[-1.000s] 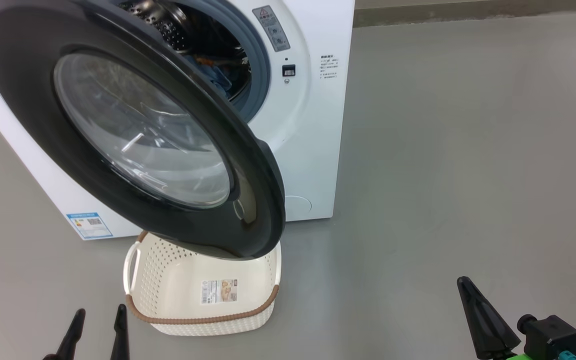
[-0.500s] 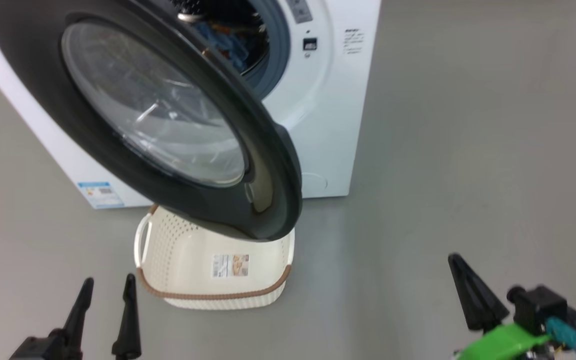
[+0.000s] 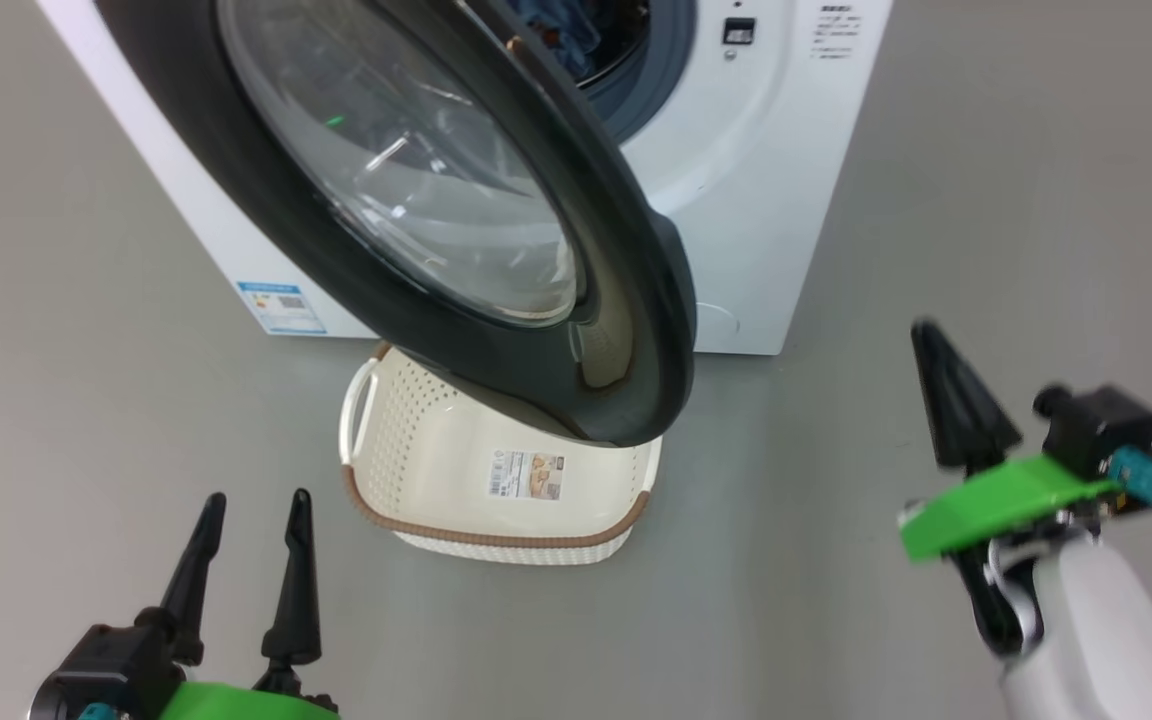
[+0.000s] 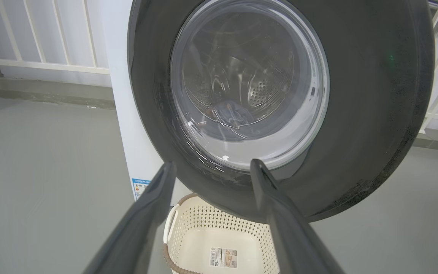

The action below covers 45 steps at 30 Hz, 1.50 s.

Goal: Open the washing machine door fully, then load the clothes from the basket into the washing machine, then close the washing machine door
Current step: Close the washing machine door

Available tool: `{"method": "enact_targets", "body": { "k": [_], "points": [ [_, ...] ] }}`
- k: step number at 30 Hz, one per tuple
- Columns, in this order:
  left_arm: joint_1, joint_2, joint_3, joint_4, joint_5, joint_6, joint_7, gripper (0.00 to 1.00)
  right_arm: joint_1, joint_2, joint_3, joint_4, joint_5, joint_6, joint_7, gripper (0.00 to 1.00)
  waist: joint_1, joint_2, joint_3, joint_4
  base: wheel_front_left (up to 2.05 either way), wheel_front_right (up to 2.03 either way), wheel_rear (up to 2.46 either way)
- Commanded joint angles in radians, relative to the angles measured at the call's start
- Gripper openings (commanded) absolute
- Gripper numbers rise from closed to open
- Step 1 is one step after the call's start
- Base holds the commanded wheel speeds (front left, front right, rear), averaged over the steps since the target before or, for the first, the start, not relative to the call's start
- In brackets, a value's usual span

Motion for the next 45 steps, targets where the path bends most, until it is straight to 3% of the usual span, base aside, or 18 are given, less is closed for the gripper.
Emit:
{"method": "enact_targets", "body": {
  "k": [1,7,11,17,22,27,34,45],
  "points": [
    [-0.041,0.013,0.033,-0.019,0.013,0.001,-0.012,1.00,-0.051,0.007,0.025,-0.024,0.015,0.002,-0.017,0.00,0.0000,0.0000,0.011,0.016,0.00,0.00,0.00],
    [-0.049,0.012,0.025,-0.014,0.019,0.000,-0.023,1.00,-0.181,0.015,0.069,-0.093,0.024,0.002,-0.033,0.00,0.0000,0.0000,0.006,0.024,0.00,0.00,0.00],
    [-0.053,0.012,0.018,-0.013,0.022,0.000,-0.026,1.00,-0.231,0.023,0.140,-0.206,0.017,0.002,-0.024,0.00,0.0000,0.0000,-0.005,0.032,0.00,0.00,0.00],
    [-0.054,0.015,0.014,-0.017,0.024,0.004,-0.027,1.00,-0.211,0.040,0.254,-0.398,0.021,0.002,0.051,0.00,0.0000,0.0000,-0.013,0.043,0.00,0.00,0.00],
    [-0.056,0.015,0.011,-0.022,0.028,0.008,-0.029,1.00,-0.165,0.045,0.357,-0.420,0.035,0.002,0.114,0.00,0.0000,0.0000,-0.008,0.052,0.00,0.00,0.00],
    [-0.063,0.012,0.000,-0.027,0.032,0.008,-0.032,1.00,-0.123,0.047,0.448,-0.331,0.052,0.002,0.143,0.00,0.0000,0.0000,0.001,0.067,0.00,0.00,0.00],
    [-0.069,0.008,-0.006,-0.027,0.032,0.011,-0.036,1.00,-0.141,0.048,0.498,-0.106,0.070,0.002,0.127,0.00,0.0000,0.0000,0.012,0.072,0.00,0.00,0.00],
    [-0.086,-0.001,-0.017,-0.017,0.029,0.010,-0.045,1.00,-0.280,0.048,0.556,0.210,0.117,0.002,0.017,0.00,0.0000,0.0000,0.031,0.071,0.00,0.00,0.00]
  ]
}}
